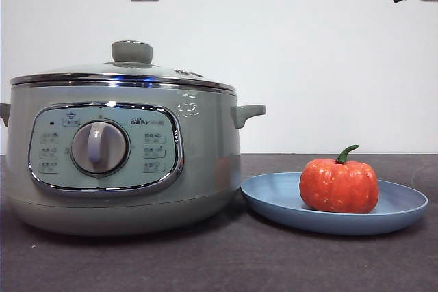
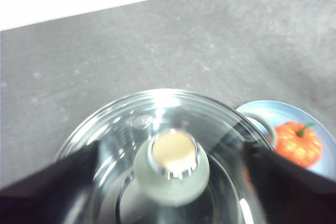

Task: Take the pumpkin out from the steamer,put the pumpkin in the blue plate,close the lid

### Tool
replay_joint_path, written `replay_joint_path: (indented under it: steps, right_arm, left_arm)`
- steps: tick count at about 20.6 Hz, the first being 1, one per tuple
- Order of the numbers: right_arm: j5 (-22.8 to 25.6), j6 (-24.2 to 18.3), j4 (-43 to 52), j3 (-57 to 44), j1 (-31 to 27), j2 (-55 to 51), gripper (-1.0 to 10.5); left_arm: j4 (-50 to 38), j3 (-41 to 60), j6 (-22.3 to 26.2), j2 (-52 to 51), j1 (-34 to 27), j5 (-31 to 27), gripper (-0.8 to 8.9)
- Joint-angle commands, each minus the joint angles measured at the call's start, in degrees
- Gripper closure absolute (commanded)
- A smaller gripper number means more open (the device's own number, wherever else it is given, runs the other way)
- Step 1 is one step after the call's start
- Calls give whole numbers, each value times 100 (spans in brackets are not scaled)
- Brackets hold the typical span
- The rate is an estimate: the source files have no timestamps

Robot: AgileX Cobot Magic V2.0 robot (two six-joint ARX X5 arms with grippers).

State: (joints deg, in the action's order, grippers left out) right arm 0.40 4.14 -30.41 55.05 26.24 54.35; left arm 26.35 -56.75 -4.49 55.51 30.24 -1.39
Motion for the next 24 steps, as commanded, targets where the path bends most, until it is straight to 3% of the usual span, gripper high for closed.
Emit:
replay_joint_path:
  steps: [1, 2, 6, 10, 14, 17, 19, 24]
  right_arm:
    - [0, 52, -90, -37, 2, -4, 870]
    - [0, 52, -118, -39, 4, -7, 979]
    - [17, 52, 22, -203, 11, -144, 955]
    - [98, 81, 695, -833, 107, -597, 955]
    - [925, 507, 1578, -2063, 240, -1451, 954]
    - [1248, 1298, 1421, -2264, 221, -1556, 946]
    - [1499, 1401, 1405, -2264, 221, -1541, 946]
    - [1495, 1397, 1397, -2262, 223, -1541, 946]
  left_arm:
    - [334, 37, 208, -251, 20, -160, 821]
    - [455, 37, 210, -310, 20, -245, 822]
    - [612, 168, 208, -479, 46, -503, 822]
    - [164, 719, 122, -839, 205, -647, 821]
    - [-535, 1818, 61, -1545, 487, -1185, 822]
    - [-321, 2002, -24, -1735, 514, -1178, 817]
    - [-179, 2002, -24, -1733, 509, -1200, 817]
    - [-33, 2002, -24, -1644, 505, -1193, 817]
